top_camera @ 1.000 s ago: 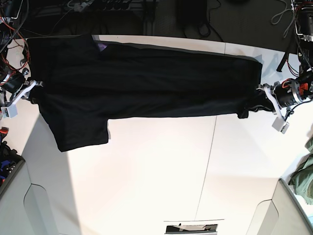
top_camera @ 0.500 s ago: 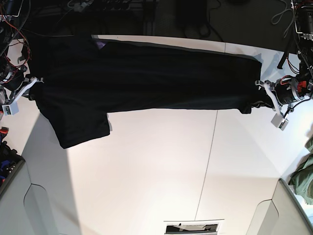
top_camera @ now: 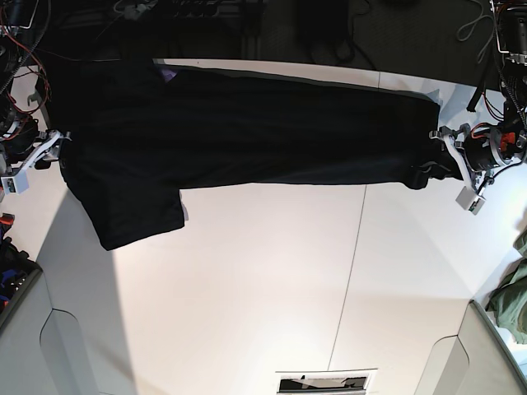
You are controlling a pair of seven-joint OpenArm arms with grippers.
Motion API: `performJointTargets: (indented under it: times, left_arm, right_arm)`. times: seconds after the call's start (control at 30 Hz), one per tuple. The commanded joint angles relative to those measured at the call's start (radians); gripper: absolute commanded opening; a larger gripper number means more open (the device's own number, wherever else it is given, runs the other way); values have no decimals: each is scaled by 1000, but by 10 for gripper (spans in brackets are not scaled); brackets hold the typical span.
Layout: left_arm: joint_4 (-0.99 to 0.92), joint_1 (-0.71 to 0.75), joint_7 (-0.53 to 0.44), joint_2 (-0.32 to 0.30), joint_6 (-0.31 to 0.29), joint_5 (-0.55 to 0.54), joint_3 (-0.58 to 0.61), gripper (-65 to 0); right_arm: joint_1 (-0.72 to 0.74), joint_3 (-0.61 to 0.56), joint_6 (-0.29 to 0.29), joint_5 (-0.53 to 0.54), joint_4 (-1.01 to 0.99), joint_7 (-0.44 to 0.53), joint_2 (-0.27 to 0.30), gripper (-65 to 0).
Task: Layout the t-shirt on the table in an organized manner, then fold the t-shirt properly
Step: 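Lift the shirt side and fold it lengthwise over the body, then regrasp the folded strip ends with both grippers and pull taut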
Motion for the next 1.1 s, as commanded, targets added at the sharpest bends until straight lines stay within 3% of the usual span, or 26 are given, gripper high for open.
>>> performJointTargets:
  times: [0.0, 0.2, 0.4, 0.77, 1.07]
  left_arm:
    - [17, -13, -16, -23, -9, -32, -24, -358]
    - [17, -13, -15, -23, -9, -113, -122, -358]
    - [17, -9, -5, -25, -9, -141, -158, -358]
    - [17, 1, -6, -25, -9, -138, -158, -358]
    - [17, 2, -7, -22, -9, -137, -158, -358]
  right_arm:
    - [14, 18, -3, 18, 17, 19, 23, -268]
    - [43, 84, -2, 80, 17, 47, 23, -268]
    - [168, 74, -3, 85, -8, 50, 21, -268]
    - [455, -153, -2, 3, -443, 154, 15, -268]
    - [443, -183, 9, -43, -488, 137, -118, -268]
